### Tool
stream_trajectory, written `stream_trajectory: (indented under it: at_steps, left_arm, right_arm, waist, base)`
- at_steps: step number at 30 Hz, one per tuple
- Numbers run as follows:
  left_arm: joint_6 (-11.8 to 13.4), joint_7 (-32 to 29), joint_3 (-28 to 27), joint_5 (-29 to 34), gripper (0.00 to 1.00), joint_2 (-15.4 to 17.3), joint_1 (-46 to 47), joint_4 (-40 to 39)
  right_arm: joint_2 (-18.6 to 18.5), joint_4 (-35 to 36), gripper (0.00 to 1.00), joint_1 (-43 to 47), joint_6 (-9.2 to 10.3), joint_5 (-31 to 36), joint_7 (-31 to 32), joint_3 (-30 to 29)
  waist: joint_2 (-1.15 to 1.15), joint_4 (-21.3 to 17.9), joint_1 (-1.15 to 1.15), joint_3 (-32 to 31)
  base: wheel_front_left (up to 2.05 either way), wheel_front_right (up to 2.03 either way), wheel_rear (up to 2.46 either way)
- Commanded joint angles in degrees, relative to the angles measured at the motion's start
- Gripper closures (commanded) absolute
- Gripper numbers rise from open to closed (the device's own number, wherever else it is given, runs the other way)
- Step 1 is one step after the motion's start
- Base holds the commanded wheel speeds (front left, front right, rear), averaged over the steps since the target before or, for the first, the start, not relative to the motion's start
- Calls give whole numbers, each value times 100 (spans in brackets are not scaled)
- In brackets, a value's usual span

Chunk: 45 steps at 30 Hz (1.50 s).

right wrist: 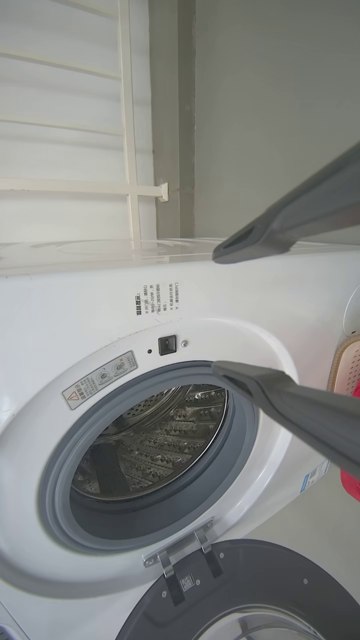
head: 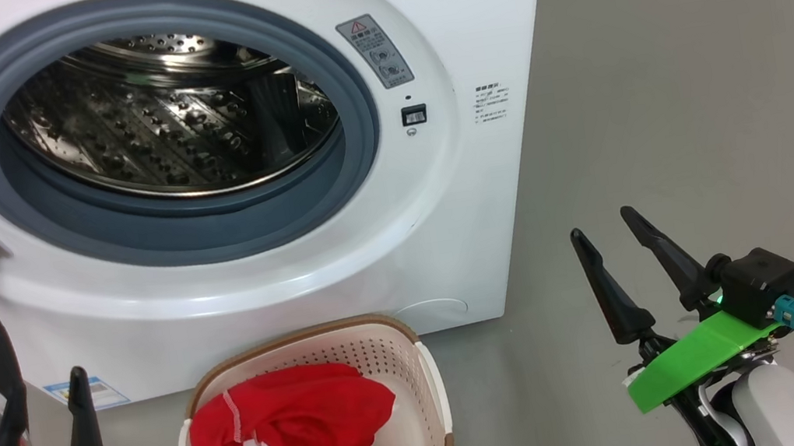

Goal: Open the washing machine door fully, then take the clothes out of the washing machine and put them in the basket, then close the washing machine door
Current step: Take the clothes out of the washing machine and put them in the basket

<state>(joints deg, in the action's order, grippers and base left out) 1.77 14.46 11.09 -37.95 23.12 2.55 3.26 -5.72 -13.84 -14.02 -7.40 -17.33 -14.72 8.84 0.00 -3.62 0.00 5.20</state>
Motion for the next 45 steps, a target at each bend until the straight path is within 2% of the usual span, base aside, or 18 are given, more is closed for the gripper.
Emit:
stream_trajectory:
  at_steps: [1, 45]
  left_arm:
    - [-6, 53, -279, 50, 0, 144, 90, -136]
    - [-134, 53, -348, 35, 0, 57, 92, -24]
  right_arm:
    - [-10, 160, 0, -2, -9, -29, -28, 139]
    - [-32, 135, 0, 2, -9, -45, -28, 170]
  waist:
    - [0, -6, 0, -8]
    - [0, -21, 0, -39]
  base:
    - [0, 0, 0]
    - [0, 0, 0]
